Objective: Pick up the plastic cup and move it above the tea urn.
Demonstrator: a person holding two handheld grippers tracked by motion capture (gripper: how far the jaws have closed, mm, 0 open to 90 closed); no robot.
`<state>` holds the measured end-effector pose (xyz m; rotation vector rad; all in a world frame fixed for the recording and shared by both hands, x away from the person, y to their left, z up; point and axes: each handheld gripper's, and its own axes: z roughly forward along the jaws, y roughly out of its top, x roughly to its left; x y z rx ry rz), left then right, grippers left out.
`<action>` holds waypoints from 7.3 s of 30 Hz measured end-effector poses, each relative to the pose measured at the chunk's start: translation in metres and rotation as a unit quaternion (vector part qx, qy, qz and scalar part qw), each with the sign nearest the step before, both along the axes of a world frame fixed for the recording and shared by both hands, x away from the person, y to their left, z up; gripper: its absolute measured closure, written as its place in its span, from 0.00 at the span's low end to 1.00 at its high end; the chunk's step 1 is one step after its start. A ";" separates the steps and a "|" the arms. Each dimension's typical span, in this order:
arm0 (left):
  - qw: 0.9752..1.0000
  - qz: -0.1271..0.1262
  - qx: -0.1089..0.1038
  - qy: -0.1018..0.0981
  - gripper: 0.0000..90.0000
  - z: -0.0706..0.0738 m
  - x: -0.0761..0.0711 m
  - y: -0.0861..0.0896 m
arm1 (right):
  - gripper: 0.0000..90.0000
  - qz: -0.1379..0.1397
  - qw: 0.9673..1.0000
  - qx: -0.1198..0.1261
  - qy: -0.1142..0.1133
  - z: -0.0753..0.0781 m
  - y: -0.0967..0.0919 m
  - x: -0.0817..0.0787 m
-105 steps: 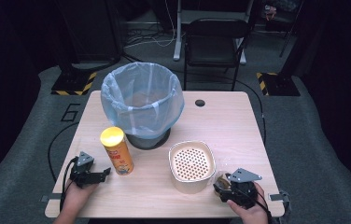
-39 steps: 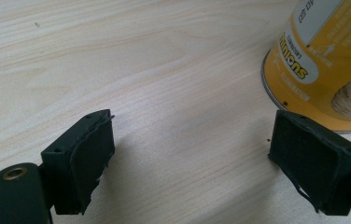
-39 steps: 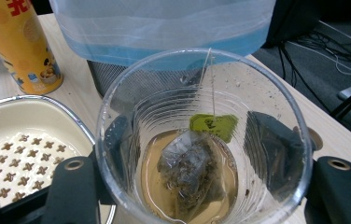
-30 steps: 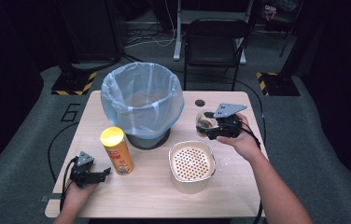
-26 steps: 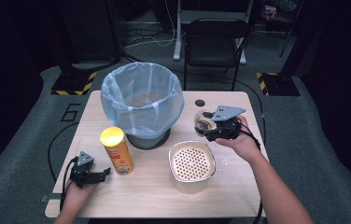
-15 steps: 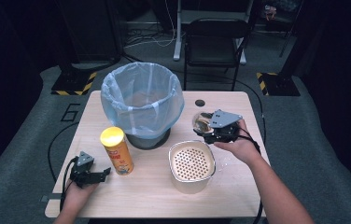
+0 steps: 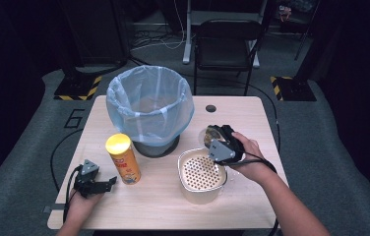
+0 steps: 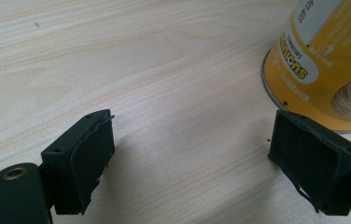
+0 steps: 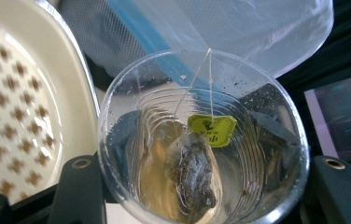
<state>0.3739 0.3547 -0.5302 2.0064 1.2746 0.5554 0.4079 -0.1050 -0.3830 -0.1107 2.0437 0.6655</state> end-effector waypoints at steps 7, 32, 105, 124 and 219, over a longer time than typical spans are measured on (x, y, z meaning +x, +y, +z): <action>1.000 0.000 -0.002 0.001 0.15 0.000 0.000 0.000 | 0.45 0.003 0.968 -0.182 -0.172 -0.024 0.016 -0.027; 1.000 0.000 0.000 0.000 0.15 0.000 0.000 0.000 | 0.45 0.065 0.865 -0.354 -0.348 -0.047 0.025 -0.062; 1.000 0.000 0.000 0.000 0.15 0.000 0.000 0.000 | 0.45 0.040 0.988 0.118 0.095 0.042 0.010 -0.033; 1.000 0.003 -0.001 0.001 0.15 0.000 0.000 0.000 | 0.45 0.052 0.875 0.399 0.268 0.033 -0.026 -0.008; 1.000 0.007 -0.004 -0.005 0.14 -0.001 -0.001 -0.002 | 0.17 -0.022 0.874 0.389 0.291 0.113 0.118 0.102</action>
